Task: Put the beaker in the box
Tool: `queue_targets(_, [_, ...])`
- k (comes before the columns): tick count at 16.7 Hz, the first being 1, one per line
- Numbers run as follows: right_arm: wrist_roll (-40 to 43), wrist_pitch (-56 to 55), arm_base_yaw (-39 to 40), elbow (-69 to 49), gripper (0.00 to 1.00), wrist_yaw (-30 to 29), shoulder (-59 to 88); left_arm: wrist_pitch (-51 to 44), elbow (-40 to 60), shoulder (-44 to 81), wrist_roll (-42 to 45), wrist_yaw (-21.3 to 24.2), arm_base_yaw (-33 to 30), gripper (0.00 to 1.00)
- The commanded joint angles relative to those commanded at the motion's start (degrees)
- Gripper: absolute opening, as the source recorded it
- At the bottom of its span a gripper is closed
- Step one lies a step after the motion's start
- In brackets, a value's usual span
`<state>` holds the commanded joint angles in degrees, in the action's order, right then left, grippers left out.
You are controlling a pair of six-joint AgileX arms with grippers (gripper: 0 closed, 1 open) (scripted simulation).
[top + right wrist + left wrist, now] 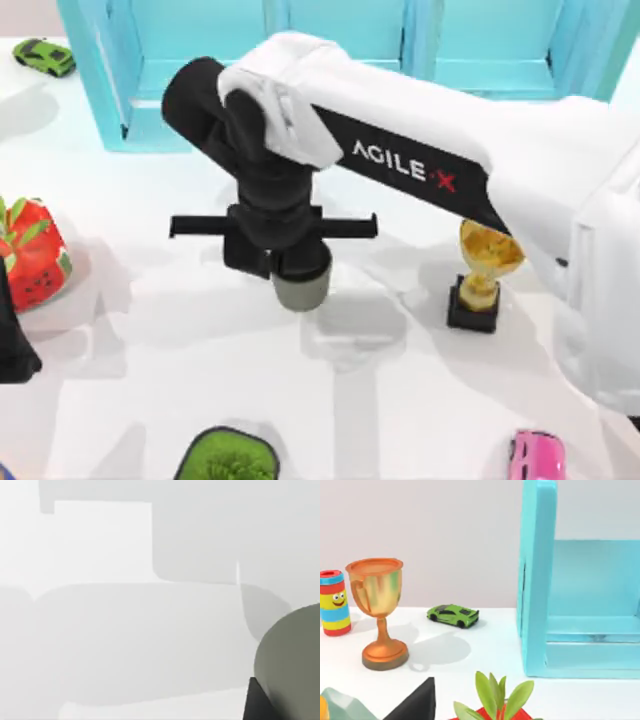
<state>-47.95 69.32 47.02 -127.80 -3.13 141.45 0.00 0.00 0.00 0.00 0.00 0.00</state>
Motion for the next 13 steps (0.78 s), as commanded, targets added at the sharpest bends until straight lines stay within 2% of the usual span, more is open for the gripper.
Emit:
queue_targets(3, [8.4,0.1,-8.3,3.0,0.00,2.9,-9.0,0.0,0.0,0.0,0.0,0.0,0.0,1.00])
queue_targets(6, [19.7,1.1,-19.8,8.5,0.00,5.7,-20.5,0.0,0.0,0.0,0.0,0.0,0.0,1.00])
queue_targets(13, [48.2,6.0,-48.4,28.8,0.00,7.9,-40.3,0.0,0.0,0.0,0.0,0.0,0.0,1.00])
